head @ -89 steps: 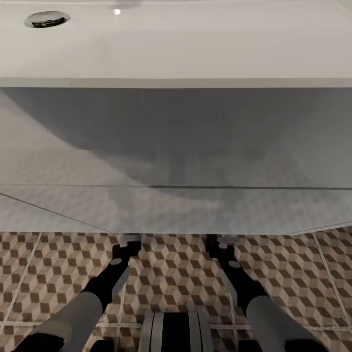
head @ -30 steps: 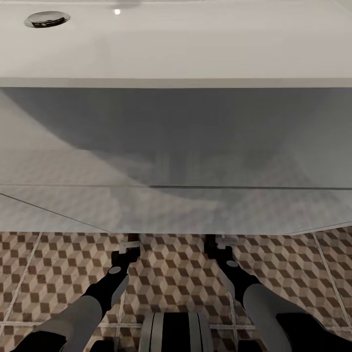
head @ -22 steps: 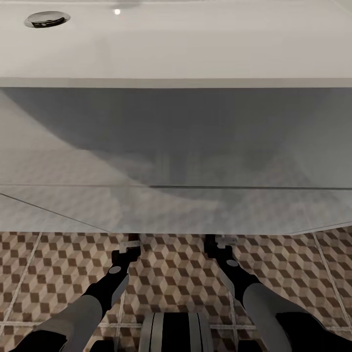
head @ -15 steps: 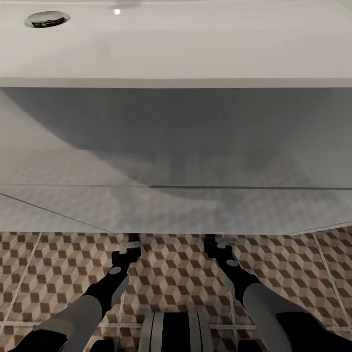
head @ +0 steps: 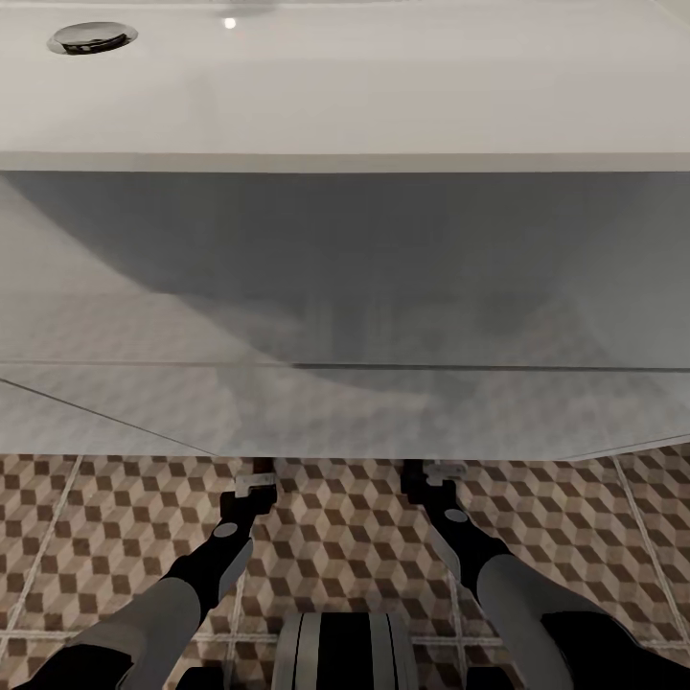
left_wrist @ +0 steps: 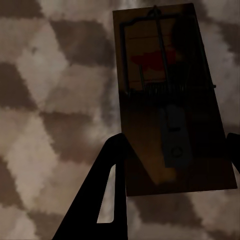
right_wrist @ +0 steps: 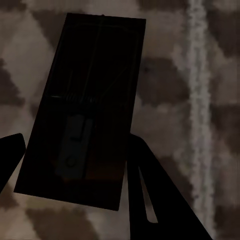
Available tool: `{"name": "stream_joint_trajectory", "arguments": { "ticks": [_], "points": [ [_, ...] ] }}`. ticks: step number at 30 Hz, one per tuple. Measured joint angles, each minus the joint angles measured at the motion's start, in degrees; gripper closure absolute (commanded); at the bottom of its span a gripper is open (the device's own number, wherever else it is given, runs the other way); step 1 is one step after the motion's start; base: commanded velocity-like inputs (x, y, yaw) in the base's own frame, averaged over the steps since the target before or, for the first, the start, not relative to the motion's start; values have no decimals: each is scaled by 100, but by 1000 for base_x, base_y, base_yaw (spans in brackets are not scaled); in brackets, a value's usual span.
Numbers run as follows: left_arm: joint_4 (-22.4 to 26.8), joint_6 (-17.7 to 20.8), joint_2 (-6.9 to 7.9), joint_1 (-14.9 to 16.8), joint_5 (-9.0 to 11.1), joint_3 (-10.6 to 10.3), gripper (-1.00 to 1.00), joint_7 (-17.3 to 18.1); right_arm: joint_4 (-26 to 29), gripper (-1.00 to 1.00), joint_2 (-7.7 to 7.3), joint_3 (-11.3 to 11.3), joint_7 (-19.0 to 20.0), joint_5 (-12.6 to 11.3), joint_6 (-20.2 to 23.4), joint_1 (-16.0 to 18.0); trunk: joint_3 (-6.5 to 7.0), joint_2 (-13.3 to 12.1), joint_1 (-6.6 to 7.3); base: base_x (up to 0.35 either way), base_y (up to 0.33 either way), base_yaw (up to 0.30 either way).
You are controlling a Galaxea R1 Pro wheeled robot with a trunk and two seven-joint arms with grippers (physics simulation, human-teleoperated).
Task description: Take the four mousetraps from the cabinet in the bathroom and place them on the bathroom floor. Make sure all four end up on the same floor surface, and ensure that at least two of them are either under or directly next to the same bathroom sink.
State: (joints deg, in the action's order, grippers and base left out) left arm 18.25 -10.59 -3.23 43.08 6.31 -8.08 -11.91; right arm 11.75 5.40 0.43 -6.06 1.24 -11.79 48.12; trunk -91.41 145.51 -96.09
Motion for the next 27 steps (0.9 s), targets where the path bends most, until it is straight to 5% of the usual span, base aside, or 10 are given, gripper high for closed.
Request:
{"name": "stream_joint_trajectory", "arguments": {
  "ticks": [27],
  "points": [
    [-34,-109,-77,42,18,-25,100,77,-19,100,3,-17,-2,-19,-5,291,0,0,0,0,0,0]
  ]
}}
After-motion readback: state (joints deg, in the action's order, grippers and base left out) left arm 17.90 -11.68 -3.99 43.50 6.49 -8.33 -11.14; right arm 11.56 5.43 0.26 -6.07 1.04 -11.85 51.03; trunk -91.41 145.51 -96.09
